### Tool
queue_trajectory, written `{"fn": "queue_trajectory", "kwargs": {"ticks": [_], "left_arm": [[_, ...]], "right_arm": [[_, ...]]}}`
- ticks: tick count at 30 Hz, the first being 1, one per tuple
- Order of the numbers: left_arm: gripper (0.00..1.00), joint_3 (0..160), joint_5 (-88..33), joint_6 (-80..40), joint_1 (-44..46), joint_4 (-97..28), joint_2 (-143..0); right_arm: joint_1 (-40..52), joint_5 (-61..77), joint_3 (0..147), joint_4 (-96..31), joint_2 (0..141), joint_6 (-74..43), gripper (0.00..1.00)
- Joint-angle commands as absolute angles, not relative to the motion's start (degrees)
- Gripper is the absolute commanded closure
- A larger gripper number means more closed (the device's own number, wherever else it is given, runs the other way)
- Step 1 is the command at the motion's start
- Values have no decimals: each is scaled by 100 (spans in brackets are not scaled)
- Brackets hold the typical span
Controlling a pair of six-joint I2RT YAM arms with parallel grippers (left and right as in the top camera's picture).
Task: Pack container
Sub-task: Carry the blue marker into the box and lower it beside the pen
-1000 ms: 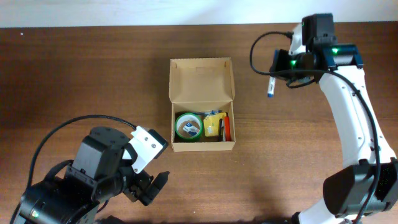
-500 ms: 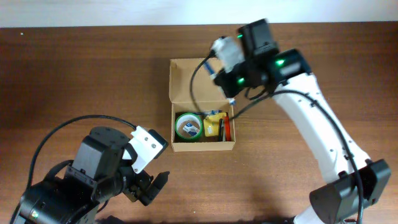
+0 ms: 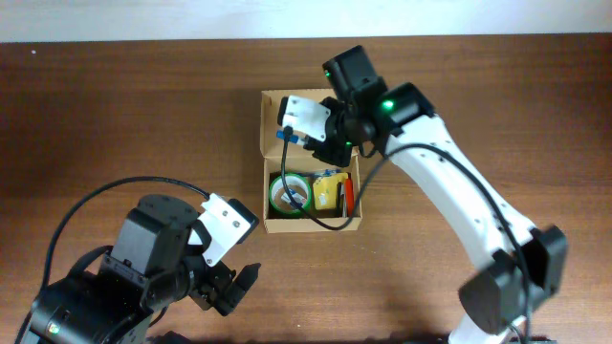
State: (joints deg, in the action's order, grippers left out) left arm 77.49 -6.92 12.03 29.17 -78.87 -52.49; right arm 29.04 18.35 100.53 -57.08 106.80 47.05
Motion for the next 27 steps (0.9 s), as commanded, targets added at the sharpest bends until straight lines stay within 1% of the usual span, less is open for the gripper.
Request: {"fn": "queue_trajectory", "kwargs": {"ticks": [1,7,27], "left_arm": [[0,7822,-773,1295,2897,-7872,-5240],[0,7822,-775,1295,2897,-7872,-5240],[0,7822,-773,1295,2897,-7872,-5240]], "right_arm": [[2923,1883,10143,-5774,11056,4950,96],[2926,1883,10143,-5999,11467,5511,96],[3048,1581,10141,-6071,11858,6219,96]]}}
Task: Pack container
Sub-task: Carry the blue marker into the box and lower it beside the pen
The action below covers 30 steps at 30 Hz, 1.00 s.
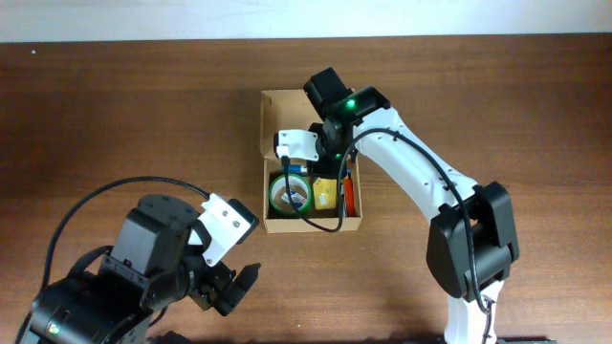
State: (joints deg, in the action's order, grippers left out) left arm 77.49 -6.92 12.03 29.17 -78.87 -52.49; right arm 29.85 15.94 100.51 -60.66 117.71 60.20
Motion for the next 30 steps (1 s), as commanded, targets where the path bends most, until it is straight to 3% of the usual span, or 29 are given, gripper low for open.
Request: {"fn": "queue_trajectory", "kwargs": {"ticks": [1,10,19,30], "left_arm": [[1,7822,-775,1295,2897,-7872,-5240],[0,7822,-773,1295,2897,-7872,-5242],[0,7822,-773,1297,2897,-7872,-5240],[0,7822,-775,1295,2897,-7872,-5240]], "right_arm": [[3048,1584,10141,-6064,11858,6222,96],[3048,1584,10141,-5957,11858,6215,90],[3048,1581,10141,-5920,11858,6211,68],[3048,1610,10160,-5924,11585,5041,69]]}}
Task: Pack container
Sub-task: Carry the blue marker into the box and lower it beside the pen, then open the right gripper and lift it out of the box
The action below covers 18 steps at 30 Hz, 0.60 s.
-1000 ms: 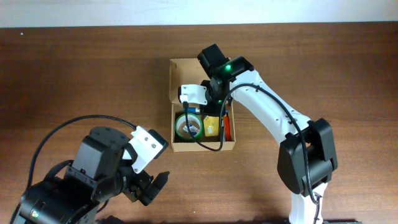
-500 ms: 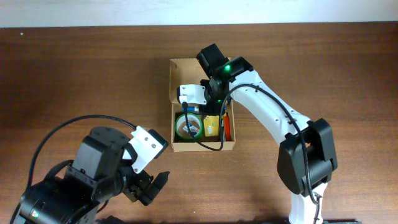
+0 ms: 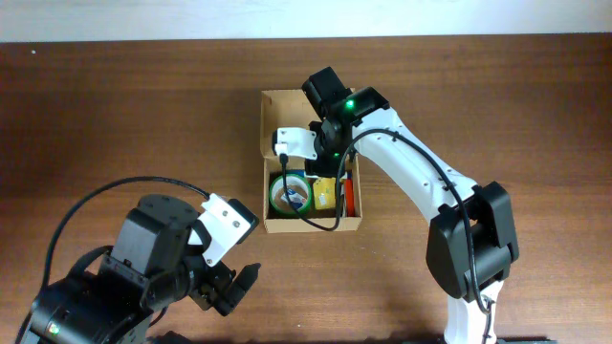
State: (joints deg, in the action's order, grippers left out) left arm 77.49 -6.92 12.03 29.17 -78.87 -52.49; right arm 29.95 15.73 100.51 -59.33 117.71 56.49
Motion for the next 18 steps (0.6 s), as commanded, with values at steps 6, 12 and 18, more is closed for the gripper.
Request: {"fn": "queue_trajectory", "kwargs": {"ticks": [6,12,18], "left_arm": [[0,7822,-773,1295,2897,-7872,-5242],[0,7822,-773,1295,2897,-7872,-5240],[0,7822,-773,1297,2897,-7874,-5242]], "right_arm": [[3035,1603,10160,-5968,10746,4268,96],[3024,1588,10160,-6136,9911,4145,96],[2958,1584,10160,-6477,9393,3691,96]]}}
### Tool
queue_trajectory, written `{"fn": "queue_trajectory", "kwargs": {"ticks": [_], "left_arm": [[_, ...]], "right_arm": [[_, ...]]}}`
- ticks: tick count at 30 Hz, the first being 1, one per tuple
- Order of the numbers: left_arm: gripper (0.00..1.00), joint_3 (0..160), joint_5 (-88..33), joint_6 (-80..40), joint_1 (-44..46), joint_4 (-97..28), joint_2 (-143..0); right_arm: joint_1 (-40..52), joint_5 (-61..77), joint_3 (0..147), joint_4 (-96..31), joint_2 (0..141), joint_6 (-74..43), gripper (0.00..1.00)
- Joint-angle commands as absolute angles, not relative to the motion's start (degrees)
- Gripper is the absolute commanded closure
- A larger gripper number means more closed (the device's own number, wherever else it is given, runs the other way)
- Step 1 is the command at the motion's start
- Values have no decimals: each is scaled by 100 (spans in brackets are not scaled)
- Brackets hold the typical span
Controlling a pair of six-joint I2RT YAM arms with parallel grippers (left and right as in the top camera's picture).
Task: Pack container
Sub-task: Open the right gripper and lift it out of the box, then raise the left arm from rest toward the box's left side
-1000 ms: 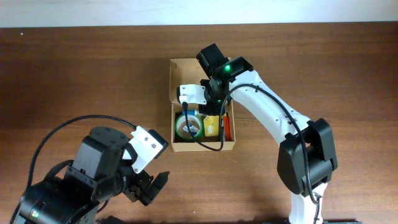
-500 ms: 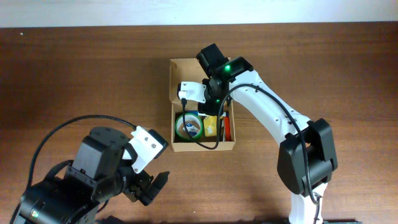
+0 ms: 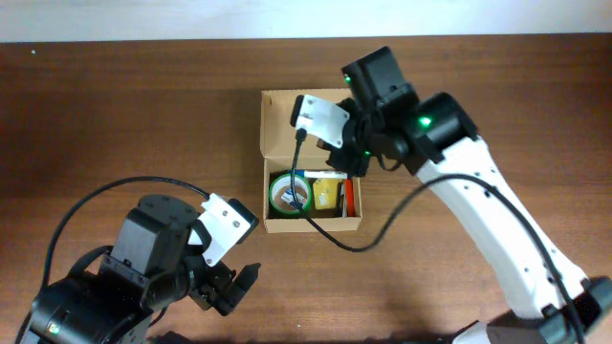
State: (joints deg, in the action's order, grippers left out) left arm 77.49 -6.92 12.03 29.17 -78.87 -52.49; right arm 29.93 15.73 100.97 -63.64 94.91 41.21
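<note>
An open cardboard box point(image 3: 275, 107) stands in the middle of the table. Its near half holds a green tape roll point(image 3: 286, 194), a yellow item point(image 3: 328, 195) and a red item point(image 3: 349, 199). My right gripper point(image 3: 332, 145) hangs over the box's far right part, its fingers hidden under the white wrist block. A black cable from it crosses the roll. At the near left, well away from the box, my left gripper point(image 3: 240, 286) rests with its jaws apart and nothing between them.
The left arm's bulky black base point(image 3: 115, 287) and its looping cable fill the near left corner. The right arm's white link point(image 3: 497, 229) runs from the box to the near right. Brown tabletop surrounds the box.
My right wrist was low over the middle of the box beside the tape roll. It now sits further back and to the right and looks larger, so higher. The left arm is unchanged.
My right gripper was first over the far part of the box with something blue at its tip. At the following two moments it was down by the tape roll, with blue showing inside the roll. It now stands back over the box's far right.
</note>
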Motion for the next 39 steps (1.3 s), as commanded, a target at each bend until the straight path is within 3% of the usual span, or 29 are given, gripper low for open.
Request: {"fn": "queue_trajectory", "kwargs": {"ticks": [1,10,17,37,38,39], "left_arm": [[0,7822,-775,1295,2897,-7878,-5242],[0,7822,-773,1295,2897,-7887,-5240],[0,7822,-775,1295,2897,-7675,-5240],[1,7804,-617,1299,2897,-6740,-5863],[11,7804,-563,1297,2897,-6692,-5983],[31,7804,-419,1297,2897,-6613,-6123]], "right_arm": [[2906,1584,10160,-6547,9369,3601,96],[1544,1938,10158,-6814,9386,2626,96],[515,2812,10147,-6888,9557,2604,96],[298,2810,10136,-6991,9712,2606,96],[298,2810,10136,-6991,9712,2604,96],[298,2810,10136,-6991,9712,2606,96]]}}
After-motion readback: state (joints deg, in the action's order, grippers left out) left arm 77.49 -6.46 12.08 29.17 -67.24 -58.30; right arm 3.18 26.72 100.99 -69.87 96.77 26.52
